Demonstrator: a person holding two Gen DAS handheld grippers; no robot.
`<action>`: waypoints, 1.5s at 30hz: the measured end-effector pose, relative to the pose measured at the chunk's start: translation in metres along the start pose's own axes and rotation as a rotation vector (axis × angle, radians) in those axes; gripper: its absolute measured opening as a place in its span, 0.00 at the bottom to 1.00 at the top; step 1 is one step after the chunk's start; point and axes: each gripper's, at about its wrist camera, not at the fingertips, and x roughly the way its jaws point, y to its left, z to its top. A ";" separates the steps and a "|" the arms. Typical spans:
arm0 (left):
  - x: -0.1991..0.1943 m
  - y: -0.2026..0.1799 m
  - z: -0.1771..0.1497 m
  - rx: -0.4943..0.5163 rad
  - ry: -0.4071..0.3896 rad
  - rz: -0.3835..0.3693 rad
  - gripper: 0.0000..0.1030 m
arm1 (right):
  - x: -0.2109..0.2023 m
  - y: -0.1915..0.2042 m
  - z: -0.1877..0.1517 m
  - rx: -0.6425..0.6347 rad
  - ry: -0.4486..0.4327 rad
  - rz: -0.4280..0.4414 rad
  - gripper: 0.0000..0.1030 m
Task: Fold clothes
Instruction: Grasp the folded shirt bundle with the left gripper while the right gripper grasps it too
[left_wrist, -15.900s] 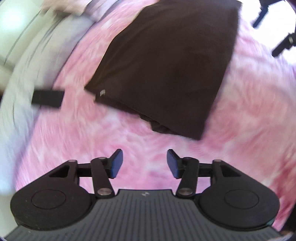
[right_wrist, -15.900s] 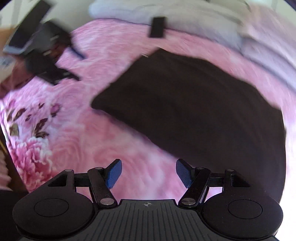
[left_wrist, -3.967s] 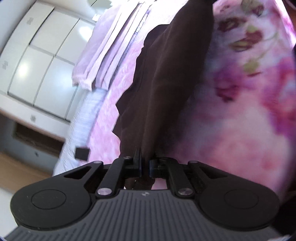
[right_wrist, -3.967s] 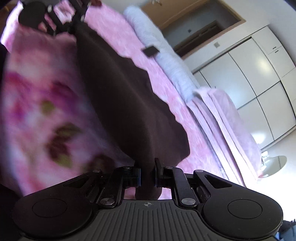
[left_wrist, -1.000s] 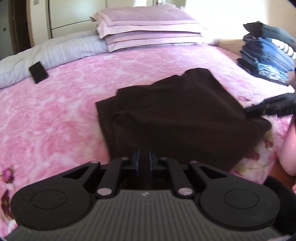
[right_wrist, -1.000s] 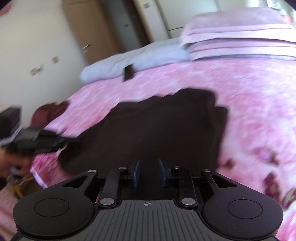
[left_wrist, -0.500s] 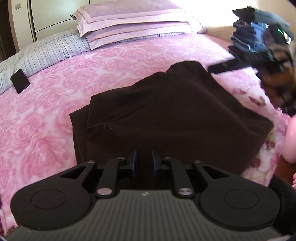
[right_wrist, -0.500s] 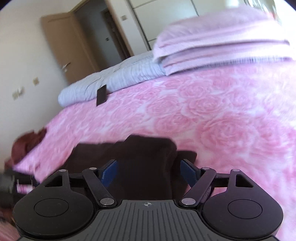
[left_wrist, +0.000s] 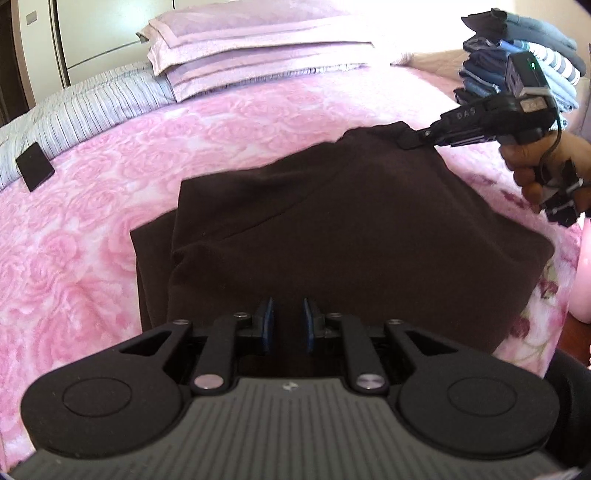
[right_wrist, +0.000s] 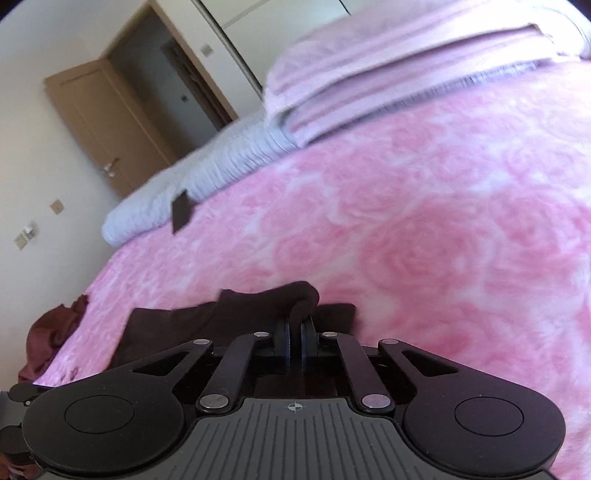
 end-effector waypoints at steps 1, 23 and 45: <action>0.001 0.002 -0.001 -0.010 -0.002 -0.003 0.14 | 0.000 -0.002 -0.001 -0.002 0.009 -0.009 0.03; -0.029 -0.020 -0.021 0.095 0.010 0.133 0.15 | -0.063 0.106 -0.102 -0.213 0.097 0.000 0.41; -0.090 -0.052 -0.055 0.306 -0.117 0.151 0.18 | -0.108 0.141 -0.142 -0.481 0.045 -0.109 0.62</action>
